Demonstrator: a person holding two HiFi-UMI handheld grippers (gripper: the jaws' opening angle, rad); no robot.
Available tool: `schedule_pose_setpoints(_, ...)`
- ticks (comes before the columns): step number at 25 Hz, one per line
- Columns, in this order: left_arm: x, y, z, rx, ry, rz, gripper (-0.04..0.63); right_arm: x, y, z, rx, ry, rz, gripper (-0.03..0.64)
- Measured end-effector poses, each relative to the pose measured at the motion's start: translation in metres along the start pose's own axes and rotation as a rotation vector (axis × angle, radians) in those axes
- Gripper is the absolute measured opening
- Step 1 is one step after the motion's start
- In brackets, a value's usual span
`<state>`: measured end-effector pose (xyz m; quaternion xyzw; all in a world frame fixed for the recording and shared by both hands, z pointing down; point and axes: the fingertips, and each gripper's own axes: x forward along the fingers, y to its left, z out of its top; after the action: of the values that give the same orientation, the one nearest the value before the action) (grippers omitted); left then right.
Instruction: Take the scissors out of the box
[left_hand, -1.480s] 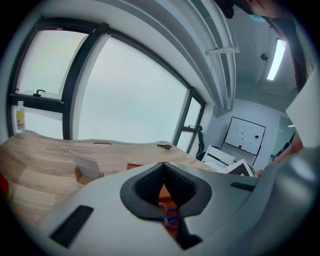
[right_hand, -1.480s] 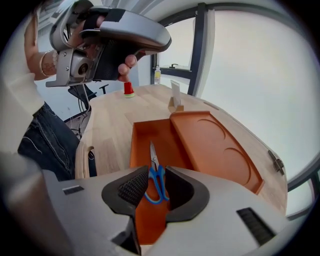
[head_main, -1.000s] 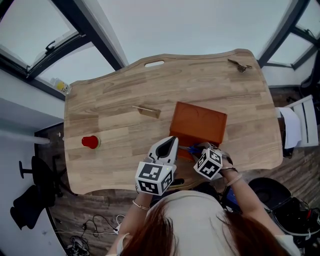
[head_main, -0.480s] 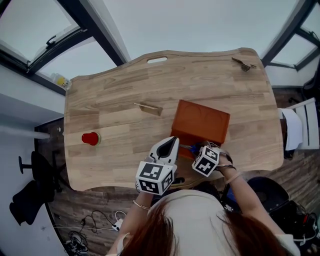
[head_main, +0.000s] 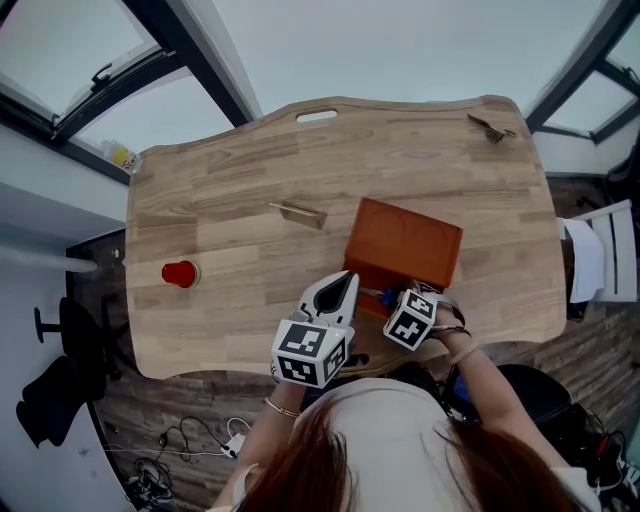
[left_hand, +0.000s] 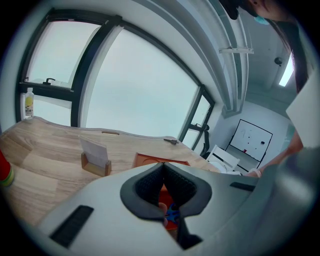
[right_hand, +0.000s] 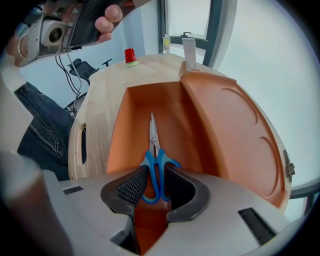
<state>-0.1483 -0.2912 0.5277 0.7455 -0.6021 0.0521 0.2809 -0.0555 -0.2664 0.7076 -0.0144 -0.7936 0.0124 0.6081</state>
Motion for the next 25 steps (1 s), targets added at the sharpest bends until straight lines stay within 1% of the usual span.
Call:
schedule_pose_setpoints(9,0.0023,-0.0007,-0.004,-0.009,0.012,-0.016,0.018,0.0041,0.0003,-0.0011,-0.024,0.036,-0.009,0.147)
schedule_pose_setpoints(11,0.0023,-0.0008,-0.0048,-0.011,0.011,-0.017,0.018,0.0029,-0.0006,-0.0003,-0.02,0.014,-0.006,0.14)
schedule_pose_setpoints(13,0.0015,-0.0008,-0.0054,-0.012,0.01,-0.017,0.018,0.0016,-0.0007,0.0,-0.022,-0.011,-0.015,0.116)
schedule_pose_setpoints(16,-0.0002,0.0001,-0.006,-0.016,0.008,-0.014,0.018,0.0031,0.0016,-0.0049,-0.038,-0.005,-0.033,0.112)
schedule_pose_setpoints(20,-0.0032,0.0028,-0.0059,-0.018,0.001,-0.005,0.018,0.0018,0.0022,-0.0037,-0.042,-0.01,-0.035,0.112)
schedule_pose_setpoints(25,-0.0068,0.0049,-0.0031,-0.008,-0.01,0.002,0.018,-0.0014,0.0008,-0.001,-0.013,-0.039,-0.047,0.11)
